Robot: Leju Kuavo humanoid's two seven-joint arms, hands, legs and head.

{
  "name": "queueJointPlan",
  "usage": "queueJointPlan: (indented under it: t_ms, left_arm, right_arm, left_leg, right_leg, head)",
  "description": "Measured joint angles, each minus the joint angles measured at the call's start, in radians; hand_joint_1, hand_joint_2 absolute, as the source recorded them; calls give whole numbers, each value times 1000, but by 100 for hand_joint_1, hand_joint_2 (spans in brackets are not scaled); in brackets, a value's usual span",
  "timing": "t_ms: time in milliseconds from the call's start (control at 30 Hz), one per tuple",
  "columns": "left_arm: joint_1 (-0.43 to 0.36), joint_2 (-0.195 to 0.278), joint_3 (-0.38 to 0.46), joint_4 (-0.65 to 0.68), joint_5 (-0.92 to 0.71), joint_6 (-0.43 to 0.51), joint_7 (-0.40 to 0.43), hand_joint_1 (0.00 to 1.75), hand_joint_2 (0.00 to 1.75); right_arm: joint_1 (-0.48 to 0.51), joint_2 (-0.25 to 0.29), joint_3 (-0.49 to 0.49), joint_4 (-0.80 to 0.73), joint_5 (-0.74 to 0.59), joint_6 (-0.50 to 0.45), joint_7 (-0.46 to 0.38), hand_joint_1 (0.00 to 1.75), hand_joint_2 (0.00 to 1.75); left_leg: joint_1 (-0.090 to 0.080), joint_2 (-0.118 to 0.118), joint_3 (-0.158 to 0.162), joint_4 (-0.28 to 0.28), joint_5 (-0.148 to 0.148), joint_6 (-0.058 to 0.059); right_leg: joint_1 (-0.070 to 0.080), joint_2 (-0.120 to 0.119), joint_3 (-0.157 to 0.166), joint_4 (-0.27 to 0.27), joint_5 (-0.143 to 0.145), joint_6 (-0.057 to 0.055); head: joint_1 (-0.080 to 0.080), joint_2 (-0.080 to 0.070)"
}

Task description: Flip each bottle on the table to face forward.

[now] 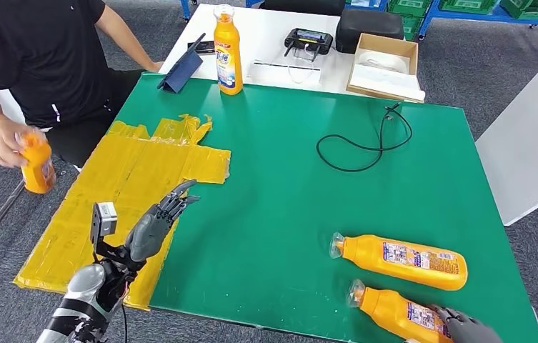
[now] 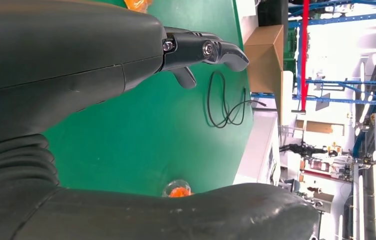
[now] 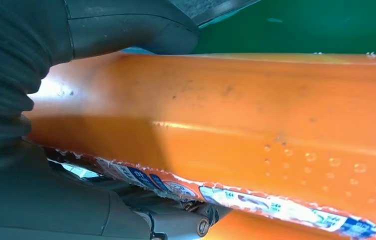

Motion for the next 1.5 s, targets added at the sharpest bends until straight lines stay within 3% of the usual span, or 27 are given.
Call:
queueJointPlan:
  t_ms: [233, 333, 400, 500, 600, 700, 833, 1000, 1167, 1333, 1500]
  left_arm:
    - [2, 1, -2, 4, 10, -6, 0, 0, 0]
    - [14, 2, -2, -3, 7, 10, 12, 0, 0]
    - [52, 0, 1, -33, -16, 53, 46, 0, 0]
    - [148, -19, 1, -123, -76, 122, 103, 0, 0]
    - [222, -61, -20, -214, -138, 187, 138, 0, 0]
    - [249, -90, -42, -270, -157, 220, 156, 0, 0]
    - [262, -103, -53, -305, -141, 224, 164, 0, 175]
    - [271, -143, -84, -354, -149, 229, 162, 0, 175]
    - [225, -222, -145, -422, -94, 257, 220, 0, 175]
    - [202, -258, -194, -446, 3, 247, 239, 0, 175]
    - [233, -262, -232, -435, 139, 220, 224, 0, 175]
  right_arm:
    - [22, 0, -18, -12, -195, -61, -75, 175, 175]
    - [22, 31, -25, -26, -227, -85, -130, 175, 175]
    - [16, 108, -37, -51, -235, -101, -214, 175, 175]
    - [-6, 289, -40, -130, -198, -93, -295, 175, 175]
    - [-37, 437, -33, -205, -154, -73, -291, 175, 175]
    - [-60, 525, -34, -244, -140, -56, -288, 175, 175]
    - [-67, 593, -41, -265, -135, -27, -306, 175, 175]
    - [-127, 684, -19, -266, -19, -11, -335, 175, 175]
    - [-225, 750, 88, -253, 62, 8, -268, 175, 175]
    - [-275, 770, 196, -212, 93, -4, -226, 175, 175]
    - [-276, 757, 277, -157, 51, -38, -177, 175, 175]
  left_leg:
    - [0, 0, 0, 0, 0, 0]
    - [0, 0, 0, 0, 0, 0]
    - [1, 2, 0, -1, 0, -1]
    - [2, 7, 0, -1, -2, -3]
    - [3, 6, 0, -1, -2, -4]
    - [3, 3, -1, -1, -3, -5]
    - [1, 2, -1, -1, -2, -4]
    - [1, 2, -1, -1, -2, -3]
    - [1, 1, -1, -1, -1, -2]
    - [1, 1, -1, -1, 0, -2]
    - [1, 1, -3, -1, -1, -2]
  right_leg:
    - [0, 0, 1, 0, 0, 0]
    - [0, 1, 1, 0, 0, 0]
    - [1, 2, 1, 0, 0, 0]
    - [2, 6, -1, 1, 0, -1]
    - [3, 5, -8, 1, -3, -3]
    - [3, 3, -10, 1, -4, -5]
    - [1, 3, -1, 1, -2, -3]
    - [1, 3, -1, 1, -1, -2]
    - [1, 2, 0, 1, -1, -2]
    - [1, 2, 0, 1, -1, -2]
    - [1, 2, -1, 1, -1, -2]
  head:
    - [0, 0]
    - [0, 0]
    - [0, 0]
    - [-2, 0]
    - [-2, 0]
    - [-2, 0]
    - [-2, 0]
    - [-2, 0]
    - [-2, 0]
    - [-2, 0]
    - [-2, 0]
